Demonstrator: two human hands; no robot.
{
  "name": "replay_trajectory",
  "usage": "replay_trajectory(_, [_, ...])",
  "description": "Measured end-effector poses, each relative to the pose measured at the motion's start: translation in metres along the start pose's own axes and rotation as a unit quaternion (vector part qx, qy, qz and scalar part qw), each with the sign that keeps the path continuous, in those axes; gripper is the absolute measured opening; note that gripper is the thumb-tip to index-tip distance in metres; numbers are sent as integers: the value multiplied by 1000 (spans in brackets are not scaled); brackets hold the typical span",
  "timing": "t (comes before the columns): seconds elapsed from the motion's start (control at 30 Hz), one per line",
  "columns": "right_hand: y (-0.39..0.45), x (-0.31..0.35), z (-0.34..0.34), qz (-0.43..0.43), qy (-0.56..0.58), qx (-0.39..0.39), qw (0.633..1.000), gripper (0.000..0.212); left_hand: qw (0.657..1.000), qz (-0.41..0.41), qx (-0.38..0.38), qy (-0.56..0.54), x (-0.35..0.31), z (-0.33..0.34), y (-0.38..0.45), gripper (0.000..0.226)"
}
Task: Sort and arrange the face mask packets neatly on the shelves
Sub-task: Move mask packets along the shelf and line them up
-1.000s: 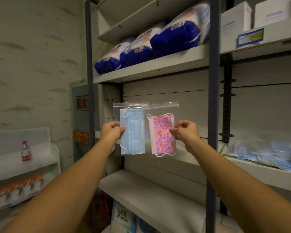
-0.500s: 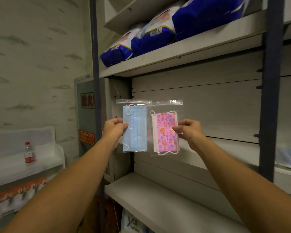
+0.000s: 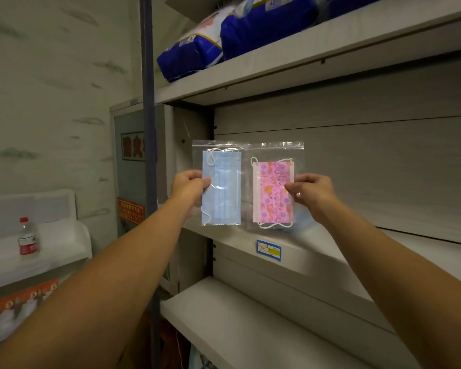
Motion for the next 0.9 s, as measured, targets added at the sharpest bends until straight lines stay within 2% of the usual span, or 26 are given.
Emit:
replay_trajectory(0.4, [42,-28,17,7,61,-43,997,21,996,-34,75,-31,50,35,73,15])
replay_trajectory(0.73, [65,-53,-15,1,90,-112,990,19,973,-91,204,-63,100,122,138,32])
replay_trajectory(0.9, [73,-53,-46,-3,80,-167,983,21,956,-106,255,-99,121,174,144,25])
Point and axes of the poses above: each hand's wrist, its own y-axis towards the middle knuckle, its own z-axis out of the palm, x = y × z, the point moved 9 cm from there along y, towards the middle knuckle, and after that the axes turned 15 degrees about -y, right-handed, at the moved point
